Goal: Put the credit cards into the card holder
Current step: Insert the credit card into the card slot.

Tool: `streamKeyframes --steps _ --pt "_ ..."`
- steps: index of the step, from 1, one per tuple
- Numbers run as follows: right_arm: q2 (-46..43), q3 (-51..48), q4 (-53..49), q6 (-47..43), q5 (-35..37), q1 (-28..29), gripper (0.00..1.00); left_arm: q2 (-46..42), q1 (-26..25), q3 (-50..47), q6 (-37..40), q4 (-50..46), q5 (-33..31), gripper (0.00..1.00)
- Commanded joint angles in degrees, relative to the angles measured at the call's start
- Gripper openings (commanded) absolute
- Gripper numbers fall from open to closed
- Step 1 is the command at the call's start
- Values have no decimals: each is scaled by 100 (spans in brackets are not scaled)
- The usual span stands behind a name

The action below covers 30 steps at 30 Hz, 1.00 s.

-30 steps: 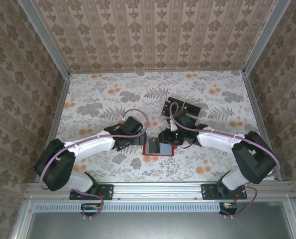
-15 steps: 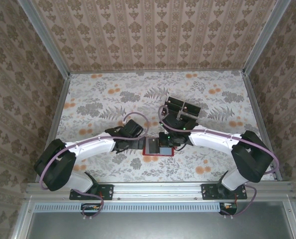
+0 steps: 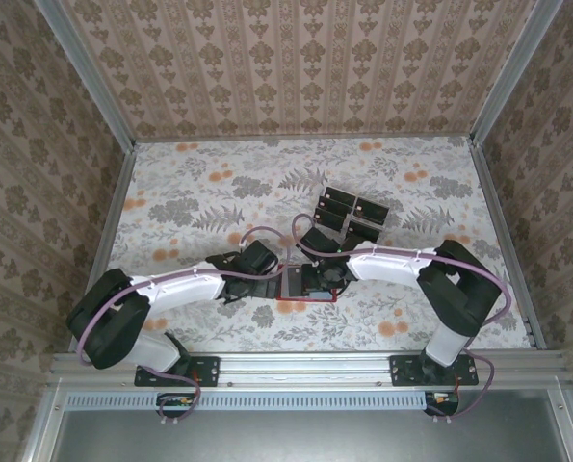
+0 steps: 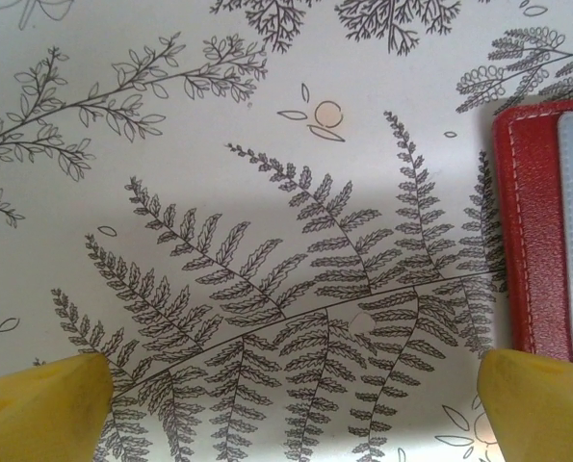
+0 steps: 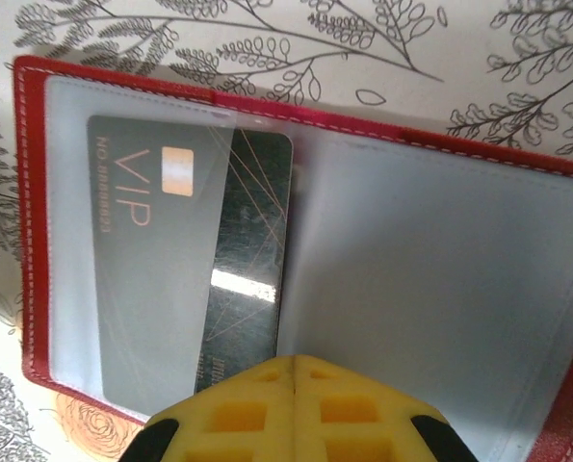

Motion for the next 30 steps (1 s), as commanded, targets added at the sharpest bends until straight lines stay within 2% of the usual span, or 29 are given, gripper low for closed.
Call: streamKeyframes --steps 1,23,30 --pt "158 130 -45 126 35 58 1 124 -63 -107 -34 81 -58 100" --pt "395 252 538 406 -496 217 1 323 -286 -329 -251 372 13 100" --pt "384 328 464 350 -457 223 1 185 -312 -317 -283 307 -3 100"
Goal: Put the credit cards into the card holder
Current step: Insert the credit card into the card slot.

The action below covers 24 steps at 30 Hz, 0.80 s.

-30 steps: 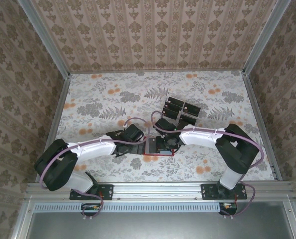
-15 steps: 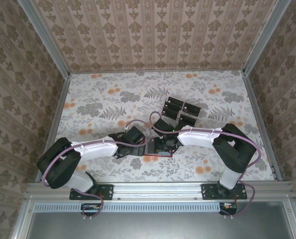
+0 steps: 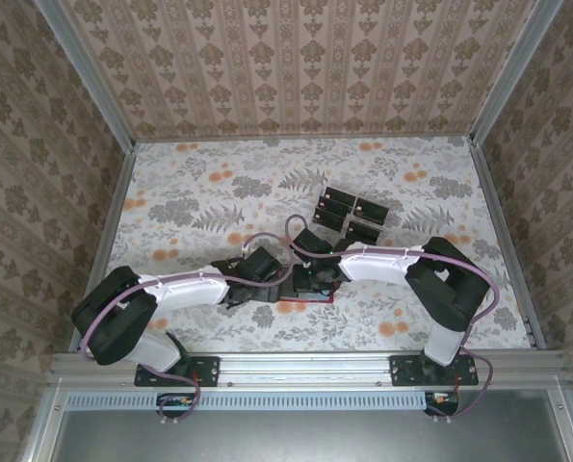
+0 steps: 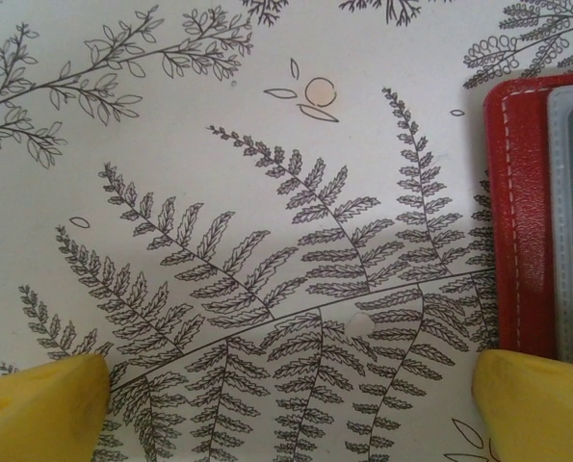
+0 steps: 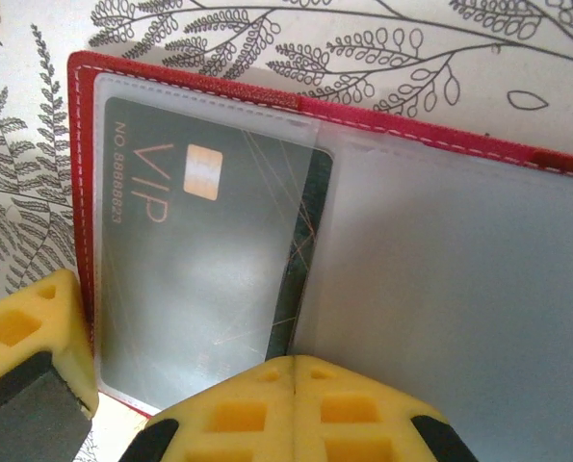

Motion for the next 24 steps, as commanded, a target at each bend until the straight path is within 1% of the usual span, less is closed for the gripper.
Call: streamKeyframes --steps 1,5,11,14,17,24 --pt "-13 128 -16 17 -60 66 1 -47 -51 -109 -110 -85 218 100" --pt "-379 -19 -195 -75 86 -64 2 -422 123 0 -64 -351 160 100" --pt "-744 -88 -353 -202 142 -272 2 -865 672 28 5 -470 314 100" --pt "-672 44 -372 -249 100 -295 2 -889 898 63 110 -473 364 100" --pt "-491 157 -298 -235 6 -297 1 -837 1022 103 172 -457 408 100" --pt "-90 202 54 -102 -165 -284 1 -678 1035 41 184 -365 468 100"
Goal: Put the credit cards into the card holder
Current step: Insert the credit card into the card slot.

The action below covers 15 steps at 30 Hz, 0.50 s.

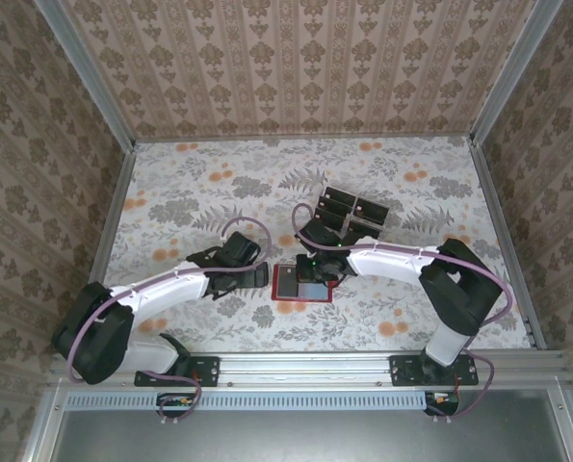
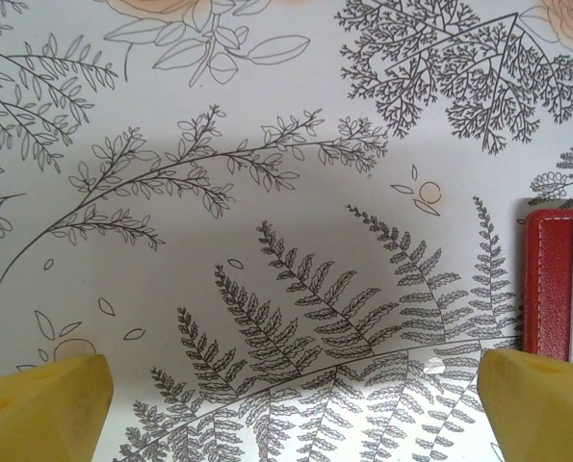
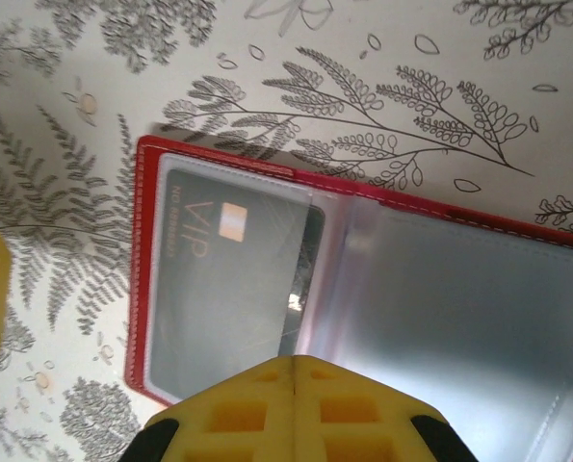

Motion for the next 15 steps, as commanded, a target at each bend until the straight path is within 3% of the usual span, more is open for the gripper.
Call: streamKeyframes --steps 1,15 --pt "232 136 115 68 -141 7 1 91 29 31 91 -39 83 100" --pt "667 368 244 68 -300 58 0 122 31 -113 42 71 134 100"
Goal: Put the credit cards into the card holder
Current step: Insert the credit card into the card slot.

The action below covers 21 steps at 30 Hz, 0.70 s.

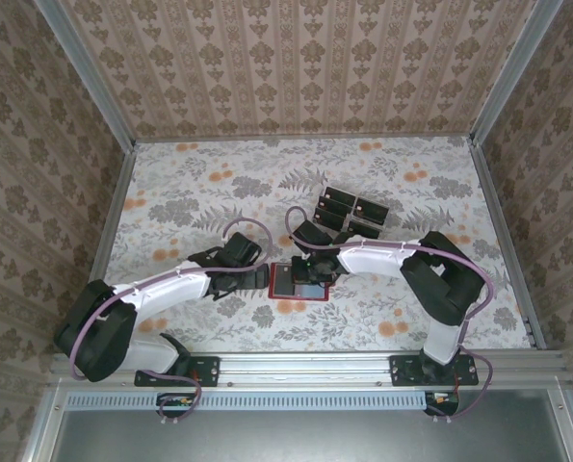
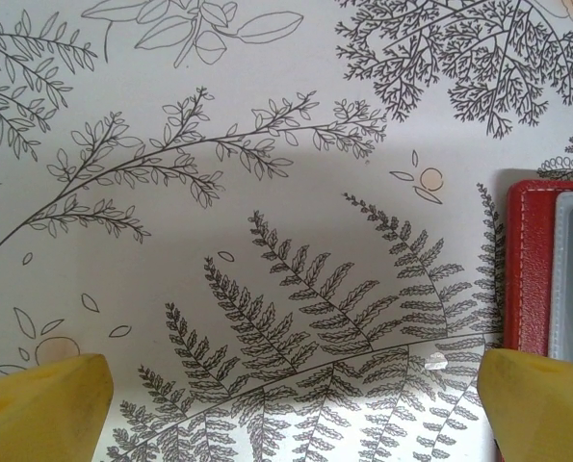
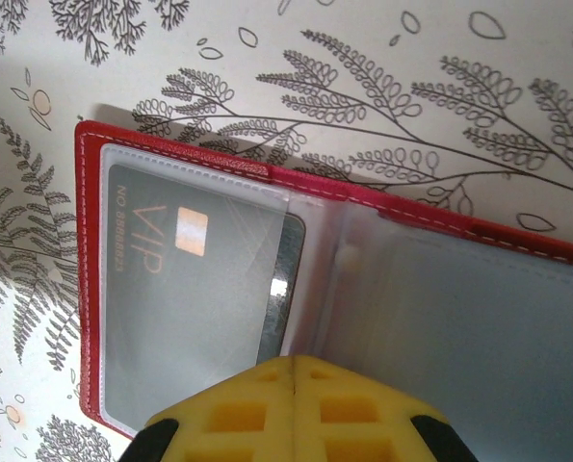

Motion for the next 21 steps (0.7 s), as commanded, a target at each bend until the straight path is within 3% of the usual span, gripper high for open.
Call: streamKeyframes --steps 1,7,11,16,21 --pt "145 178 36 66 -122 37 0 44 24 -85 49 8 61 100" --pt "135 295 -37 2 -154 56 0 41 29 -72 49 28 71 100" --pt "-375 220 -239 -121 29 15 2 -25 23 -25 84 -49 39 100" --pt "-976 77 -739 -341 299 -131 37 -173 10 97 200 -206 -28 100" --pt "-1198 -208 -823 -343 293 -229 43 -183 -96 268 257 -329 -68 100"
